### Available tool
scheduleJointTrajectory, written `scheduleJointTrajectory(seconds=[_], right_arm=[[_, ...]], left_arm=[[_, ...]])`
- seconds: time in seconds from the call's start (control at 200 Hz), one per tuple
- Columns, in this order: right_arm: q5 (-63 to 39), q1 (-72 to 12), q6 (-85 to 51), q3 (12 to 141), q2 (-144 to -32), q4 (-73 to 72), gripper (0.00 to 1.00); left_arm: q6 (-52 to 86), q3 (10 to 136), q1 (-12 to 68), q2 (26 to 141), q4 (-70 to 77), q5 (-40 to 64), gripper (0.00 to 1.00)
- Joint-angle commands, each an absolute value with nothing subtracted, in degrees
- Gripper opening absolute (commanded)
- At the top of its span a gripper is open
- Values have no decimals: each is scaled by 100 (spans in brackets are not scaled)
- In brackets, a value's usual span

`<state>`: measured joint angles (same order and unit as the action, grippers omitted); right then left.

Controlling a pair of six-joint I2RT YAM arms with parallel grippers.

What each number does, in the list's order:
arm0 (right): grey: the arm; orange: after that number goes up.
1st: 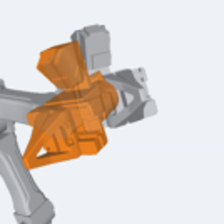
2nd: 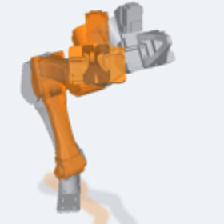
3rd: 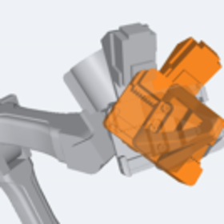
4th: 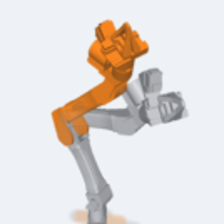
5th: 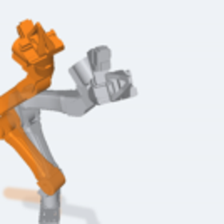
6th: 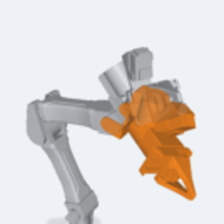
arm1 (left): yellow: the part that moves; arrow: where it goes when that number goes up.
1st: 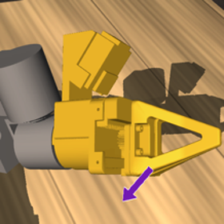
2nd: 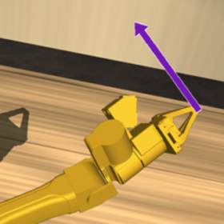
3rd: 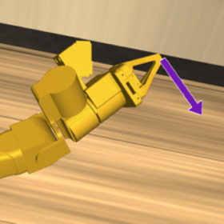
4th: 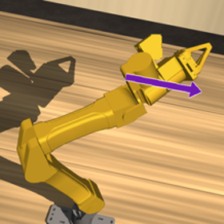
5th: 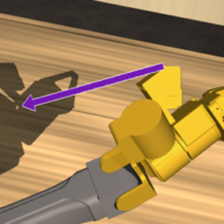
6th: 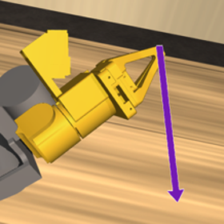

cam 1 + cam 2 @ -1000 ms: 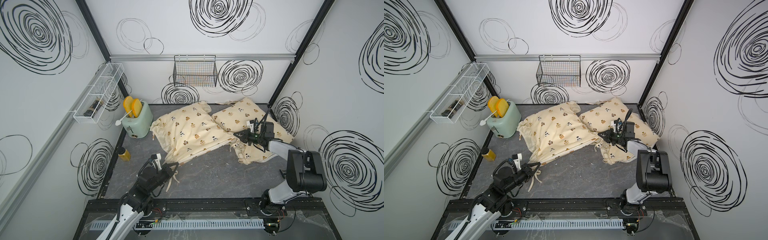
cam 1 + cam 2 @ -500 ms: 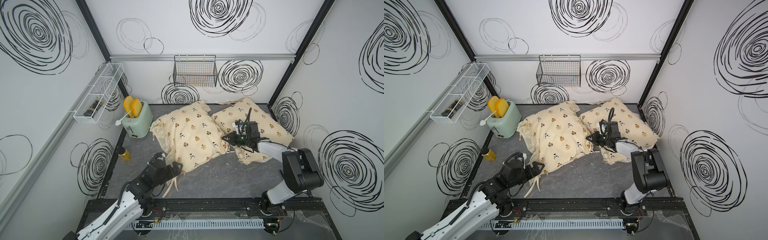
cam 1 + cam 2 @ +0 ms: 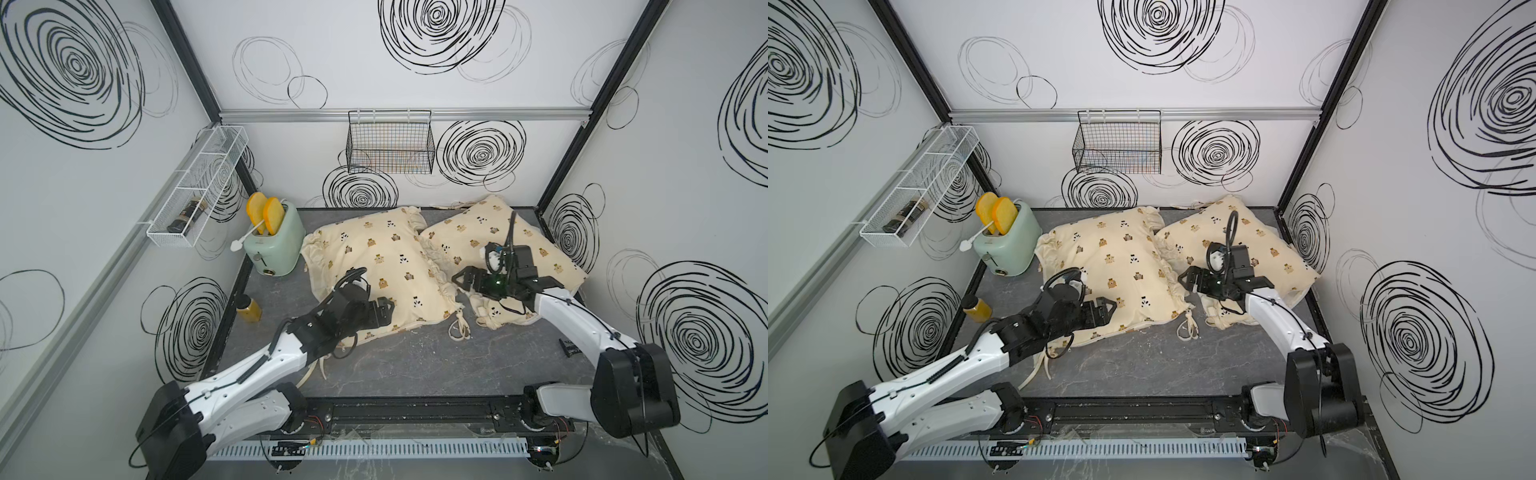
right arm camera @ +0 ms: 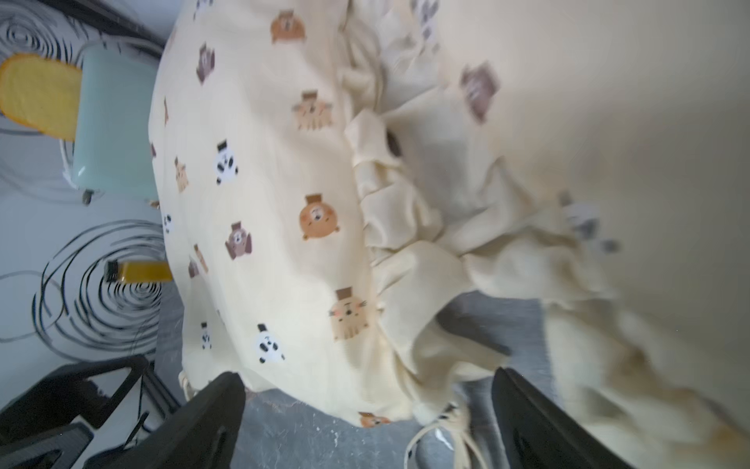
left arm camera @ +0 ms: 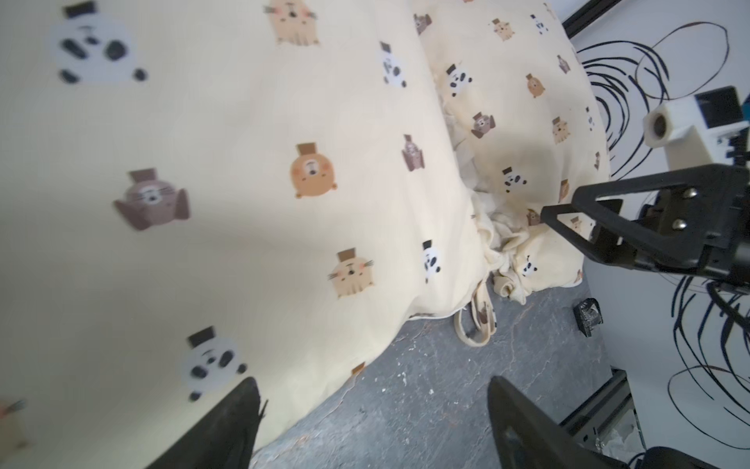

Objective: Zip up pillowcases
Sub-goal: Place the pillowcase at the center of the board, then adjust the pillowcase at the center of the board, then move the pillowcase to the center of the board.

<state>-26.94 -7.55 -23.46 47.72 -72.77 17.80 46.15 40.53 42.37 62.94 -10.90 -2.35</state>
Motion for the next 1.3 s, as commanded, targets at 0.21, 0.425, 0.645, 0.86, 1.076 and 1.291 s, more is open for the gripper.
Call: scheduleJointTrajectory(seconds=[0.21,0.425,0.645,0.86,1.076,1.291], right_arm=[[-718,731,-1831,5653,-8008,1999,85],[-486,923,-1615,6605,-9642,2745,77],[-791,282,-1901,5722,-9662,2173,66],[-1605,-727,-2368,5130,-9207,1968,62],[-1744,-997,-2413,5382,-8836,2376,63],[-1883,-773,-2244,5637,-7921,3113,88]], left_arm=[[3891,4818,4026,8271,429,-63,85],[3194,4752,3779,8875,-8,-547,69],[3104,4141,3030,8991,237,-305,63],[2595,4426,3268,8396,-574,-1483,54],[2675,5388,3948,7633,-1544,-1365,50],[4561,5162,5142,8085,75,369,42]])
